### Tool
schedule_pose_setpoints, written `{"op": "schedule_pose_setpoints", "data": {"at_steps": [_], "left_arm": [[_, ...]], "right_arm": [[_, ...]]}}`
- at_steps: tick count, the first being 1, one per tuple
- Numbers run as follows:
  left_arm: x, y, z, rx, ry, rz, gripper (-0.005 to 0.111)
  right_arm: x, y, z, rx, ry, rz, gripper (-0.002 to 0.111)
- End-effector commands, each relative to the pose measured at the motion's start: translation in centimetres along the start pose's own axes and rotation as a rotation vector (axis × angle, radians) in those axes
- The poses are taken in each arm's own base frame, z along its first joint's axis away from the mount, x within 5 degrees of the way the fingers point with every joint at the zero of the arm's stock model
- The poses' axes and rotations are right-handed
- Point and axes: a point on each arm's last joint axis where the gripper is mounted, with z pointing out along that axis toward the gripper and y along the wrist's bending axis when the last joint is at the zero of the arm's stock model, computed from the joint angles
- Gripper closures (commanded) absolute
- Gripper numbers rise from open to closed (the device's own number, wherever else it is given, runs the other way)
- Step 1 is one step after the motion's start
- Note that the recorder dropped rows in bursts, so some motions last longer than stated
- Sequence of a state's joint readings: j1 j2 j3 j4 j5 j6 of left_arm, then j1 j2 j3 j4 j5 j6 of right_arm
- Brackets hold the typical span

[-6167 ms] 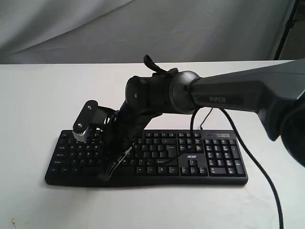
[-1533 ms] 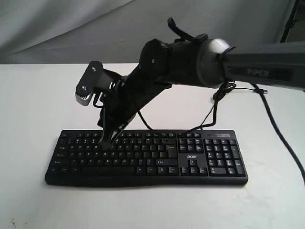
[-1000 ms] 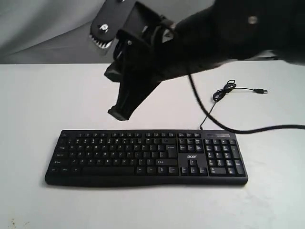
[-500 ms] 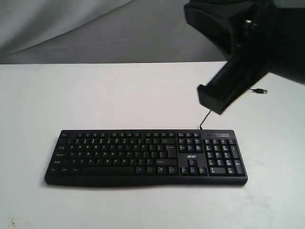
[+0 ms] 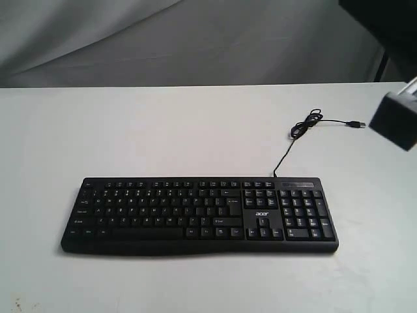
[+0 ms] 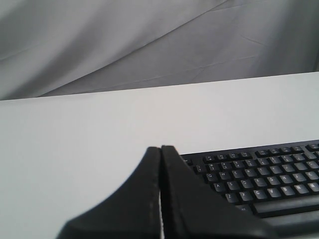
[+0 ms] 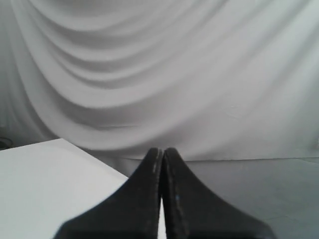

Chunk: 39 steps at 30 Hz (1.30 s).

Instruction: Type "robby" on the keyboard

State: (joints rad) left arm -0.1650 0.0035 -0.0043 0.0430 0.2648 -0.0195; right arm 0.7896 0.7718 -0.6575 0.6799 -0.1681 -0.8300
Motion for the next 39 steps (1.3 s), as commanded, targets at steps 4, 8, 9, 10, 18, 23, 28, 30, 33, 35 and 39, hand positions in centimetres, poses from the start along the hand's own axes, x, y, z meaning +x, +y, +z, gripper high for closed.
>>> {"op": "schedule_pose_setpoints", "data": {"at_steps": [4, 8, 9, 10, 18, 23, 28, 30, 33, 35, 39], "left_arm": [[0.1, 0.0, 0.0, 0.005, -0.005, 0.003, 0.107], [0.1, 0.0, 0.0, 0.005, -0.005, 0.003, 0.107], [0.1, 0.0, 0.0, 0.005, -0.005, 0.003, 0.107], [0.1, 0.0, 0.0, 0.005, -0.005, 0.003, 0.107], [0.1, 0.0, 0.0, 0.005, -0.005, 0.003, 0.107], [0.1, 0.0, 0.0, 0.005, -0.005, 0.003, 0.107], [0.1, 0.0, 0.0, 0.005, -0.005, 0.003, 0.107], [0.1, 0.0, 0.0, 0.005, -0.005, 0.003, 0.107], [0.1, 0.0, 0.0, 0.005, -0.005, 0.003, 0.107], [0.1, 0.0, 0.0, 0.005, -0.005, 0.003, 0.107], [0.1, 0.0, 0.0, 0.005, -0.005, 0.003, 0.107]], "right_arm": [[-0.7, -0.4, -0.9, 0.026, -0.051, 0.011, 0.108], [-0.5, -0.2, -0.8, 0.013, -0.034, 0.007, 0.108], [-0.2, -0.3, -0.8, 0.018, -0.023, 0.006, 0.108], [0.3, -0.8, -1.0, 0.038, 0.008, 0.022, 0.108], [8.7, -4.8, -6.9, 0.460, 0.199, 0.206, 0.108], [13.9, -4.1, -10.1, 0.581, 0.267, 0.219, 0.108], [16.1, -2.9, -12.2, 0.617, 0.210, 0.208, 0.108], [16.1, -2.7, -12.5, 0.615, 0.182, 0.202, 0.108], [15.8, -2.5, -12.7, 0.614, 0.147, 0.192, 0.108], [15.8, -2.5, -12.8, 0.614, 0.142, 0.191, 0.108], [15.8, -2.5, -12.8, 0.622, 0.121, 0.253, 0.108]]}}
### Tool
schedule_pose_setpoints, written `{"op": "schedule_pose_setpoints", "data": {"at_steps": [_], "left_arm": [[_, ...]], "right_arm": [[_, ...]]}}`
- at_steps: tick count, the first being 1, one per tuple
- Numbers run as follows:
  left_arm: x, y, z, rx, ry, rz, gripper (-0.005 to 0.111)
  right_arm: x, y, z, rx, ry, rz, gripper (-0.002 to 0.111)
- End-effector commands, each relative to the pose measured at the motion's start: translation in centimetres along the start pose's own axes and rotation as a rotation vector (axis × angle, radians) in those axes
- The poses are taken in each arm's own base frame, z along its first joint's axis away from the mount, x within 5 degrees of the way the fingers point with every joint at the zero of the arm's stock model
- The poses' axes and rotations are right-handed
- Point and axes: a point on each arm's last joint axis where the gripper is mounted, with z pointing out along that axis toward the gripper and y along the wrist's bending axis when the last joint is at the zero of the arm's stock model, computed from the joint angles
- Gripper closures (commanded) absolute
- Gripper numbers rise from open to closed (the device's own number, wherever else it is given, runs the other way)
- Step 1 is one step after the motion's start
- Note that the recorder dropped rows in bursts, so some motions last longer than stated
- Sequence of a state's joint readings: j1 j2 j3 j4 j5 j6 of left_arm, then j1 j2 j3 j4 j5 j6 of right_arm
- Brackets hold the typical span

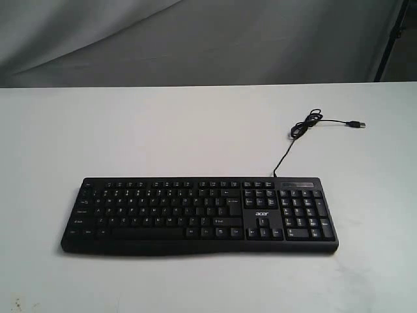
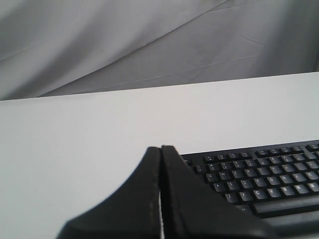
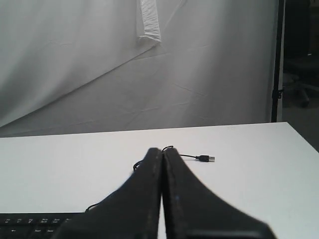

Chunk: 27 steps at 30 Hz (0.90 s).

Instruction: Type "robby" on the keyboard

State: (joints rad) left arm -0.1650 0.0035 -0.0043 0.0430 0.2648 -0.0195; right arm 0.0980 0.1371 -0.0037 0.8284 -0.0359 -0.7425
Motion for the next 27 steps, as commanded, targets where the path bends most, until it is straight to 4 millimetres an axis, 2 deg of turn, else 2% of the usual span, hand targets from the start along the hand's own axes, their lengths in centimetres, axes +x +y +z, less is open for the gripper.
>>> {"op": "schedule_pose_setpoints", "data": {"at_steps": [1, 4, 12, 18, 27], "left_arm": [[0.08, -0.03, 0.01, 0.005, -0.005, 0.003, 0.107], [0.08, -0.03, 0.01, 0.005, -0.005, 0.003, 0.107], [0.08, -0.03, 0.01, 0.005, -0.005, 0.003, 0.107], [0.08, -0.03, 0.01, 0.005, -0.005, 0.003, 0.107], [0.08, -0.03, 0.01, 0.005, -0.005, 0.003, 0.107]], "right_arm": [[0.05, -0.11, -0.05, 0.013, -0.007, 0.086, 0.108], [0.07, -0.12, -0.03, 0.014, -0.005, 0.144, 0.108], [-0.01, -0.01, -0.03, 0.001, -0.013, 0.144, 0.108], [0.04, 0.12, -0.03, -0.013, -0.007, 0.064, 0.108], [0.34, 0.16, -0.03, -0.017, 0.026, 0.036, 0.108]]}}
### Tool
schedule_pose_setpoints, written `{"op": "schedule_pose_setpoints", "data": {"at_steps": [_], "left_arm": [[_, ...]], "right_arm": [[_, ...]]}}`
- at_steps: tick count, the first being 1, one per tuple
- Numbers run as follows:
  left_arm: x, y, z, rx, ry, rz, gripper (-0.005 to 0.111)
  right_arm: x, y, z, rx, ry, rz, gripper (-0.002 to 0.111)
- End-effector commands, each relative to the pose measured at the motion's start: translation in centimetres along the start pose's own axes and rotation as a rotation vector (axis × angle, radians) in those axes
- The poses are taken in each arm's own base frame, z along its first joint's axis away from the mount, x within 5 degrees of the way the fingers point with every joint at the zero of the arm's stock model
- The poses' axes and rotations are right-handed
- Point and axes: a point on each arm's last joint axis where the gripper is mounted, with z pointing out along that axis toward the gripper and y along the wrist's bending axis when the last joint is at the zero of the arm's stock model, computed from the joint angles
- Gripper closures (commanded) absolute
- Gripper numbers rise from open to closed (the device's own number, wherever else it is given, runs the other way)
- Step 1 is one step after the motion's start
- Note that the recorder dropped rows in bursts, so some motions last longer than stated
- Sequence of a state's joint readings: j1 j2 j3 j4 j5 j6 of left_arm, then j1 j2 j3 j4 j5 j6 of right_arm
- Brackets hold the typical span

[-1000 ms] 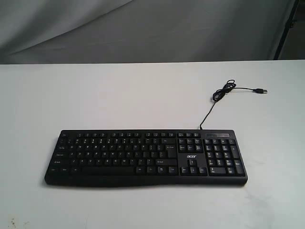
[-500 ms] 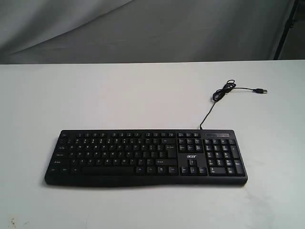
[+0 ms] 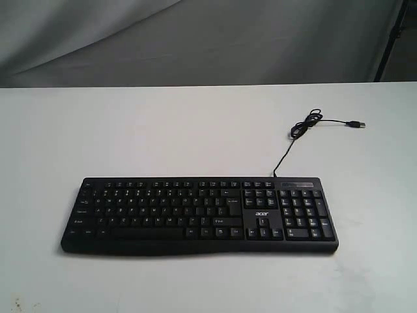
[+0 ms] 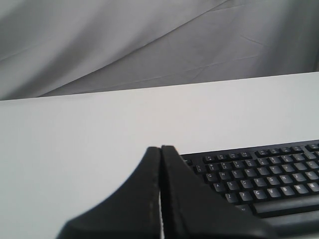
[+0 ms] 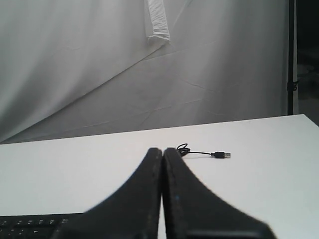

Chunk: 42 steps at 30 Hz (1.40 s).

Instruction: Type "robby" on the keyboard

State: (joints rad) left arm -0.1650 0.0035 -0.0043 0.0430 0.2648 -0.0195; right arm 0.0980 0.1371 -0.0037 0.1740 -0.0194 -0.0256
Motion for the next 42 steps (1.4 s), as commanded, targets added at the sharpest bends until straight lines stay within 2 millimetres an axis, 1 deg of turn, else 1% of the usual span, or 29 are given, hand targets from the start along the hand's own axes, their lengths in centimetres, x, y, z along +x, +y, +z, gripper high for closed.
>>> {"op": "schedule_pose_setpoints", "data": {"at_steps": [1, 6, 11, 15, 16, 19, 42], "left_arm": [[0.1, 0.0, 0.0, 0.005, -0.005, 0.003, 0.107], [0.1, 0.0, 0.0, 0.005, -0.005, 0.003, 0.107], [0.1, 0.0, 0.0, 0.005, -0.005, 0.003, 0.107], [0.1, 0.0, 0.0, 0.005, -0.005, 0.003, 0.107], [0.1, 0.0, 0.0, 0.005, -0.005, 0.003, 0.107], [0.1, 0.0, 0.0, 0.005, -0.005, 0.003, 0.107], [0.1, 0.0, 0.0, 0.005, -0.005, 0.003, 0.107]], "right_arm": [[0.3, -0.1, 0.0, 0.006, 0.023, -0.031, 0.108], [1.0, -0.1, -0.1, 0.008, 0.095, -0.052, 0.108], [1.3, -0.1, -0.1, 0.009, 0.129, -0.066, 0.108], [2.3, -0.3, -0.4, 0.016, 0.242, -0.112, 0.108], [2.5, -0.3, -0.7, 0.016, 0.260, -0.112, 0.108], [2.5, -0.2, -1.4, 0.010, 0.220, -0.101, 0.108], [2.6, -0.3, -1.4, 0.012, 0.228, -0.110, 0.108]]}}
